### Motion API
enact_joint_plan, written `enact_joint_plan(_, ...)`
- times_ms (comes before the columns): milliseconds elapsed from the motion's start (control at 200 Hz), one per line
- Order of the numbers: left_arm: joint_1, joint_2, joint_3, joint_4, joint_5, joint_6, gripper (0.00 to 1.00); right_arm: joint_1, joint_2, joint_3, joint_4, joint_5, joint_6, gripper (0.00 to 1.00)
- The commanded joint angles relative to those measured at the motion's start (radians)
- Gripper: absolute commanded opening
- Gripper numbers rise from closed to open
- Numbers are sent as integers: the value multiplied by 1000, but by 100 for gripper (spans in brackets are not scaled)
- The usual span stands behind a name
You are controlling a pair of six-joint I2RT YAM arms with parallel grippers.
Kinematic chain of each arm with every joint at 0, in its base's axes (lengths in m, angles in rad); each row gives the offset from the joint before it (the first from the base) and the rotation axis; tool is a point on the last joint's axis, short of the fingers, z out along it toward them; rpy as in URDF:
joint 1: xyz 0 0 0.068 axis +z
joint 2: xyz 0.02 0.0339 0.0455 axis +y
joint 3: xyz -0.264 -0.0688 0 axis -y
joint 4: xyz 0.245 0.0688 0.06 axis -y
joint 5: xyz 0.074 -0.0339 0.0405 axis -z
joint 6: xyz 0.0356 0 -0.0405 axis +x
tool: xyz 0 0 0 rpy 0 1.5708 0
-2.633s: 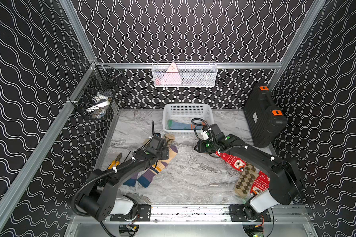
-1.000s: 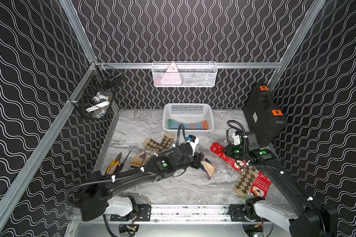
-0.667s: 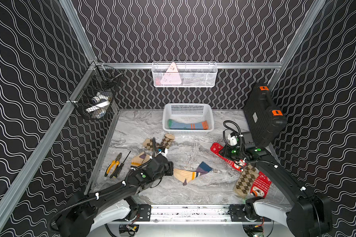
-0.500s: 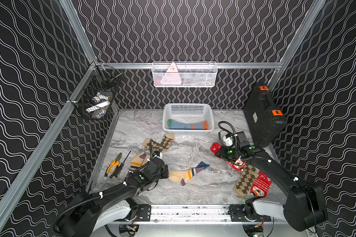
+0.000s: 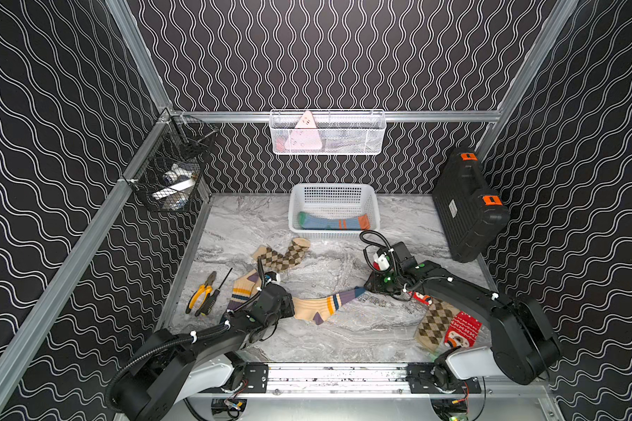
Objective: Place the socks together as a pair
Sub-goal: Flatten out the sock at the center of the board.
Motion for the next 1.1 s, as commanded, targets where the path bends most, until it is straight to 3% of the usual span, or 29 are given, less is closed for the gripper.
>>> enact_joint_plan(0, 15, -27, -9, -34, -37, -5, 0, 12, 12, -16, 105, -32, -10, 43)
enact_joint_plan(145, 31, -21, -17, -19, -24, -3, 0, 32, 87, -1, 165, -62, -8, 49)
enact_joint_plan(320, 36, 16, -19, 20, -6, -9, 0, 61, 147, 40, 225, -79, 21, 51)
enact_joint_plan(385, 37, 26, -18, 29, 0, -9, 0, 64, 180, 62, 228, -68, 28, 46)
enact_joint_plan(500, 39, 21, -13, 22, 3, -6, 0, 64, 226, 95, 216, -53, 38, 21)
enact_joint_plan(640, 38, -40, 8, -40, 7, 15, 0, 70, 216, 151, 83, 11, 34, 4)
enact_joint_plan(816, 39, -108, 42, -90, 36, 75, 4, 74, 174, 230, -238, 120, -9, 2)
enact_joint_plan(961, 36, -28, 45, 12, 96, 106, 11, 82, 168, 278, -383, 156, -30, 2)
enact_joint_plan(1096, 37, 40, 48, 108, 128, 115, 23, 82, 213, 314, -419, 252, -42, 5)
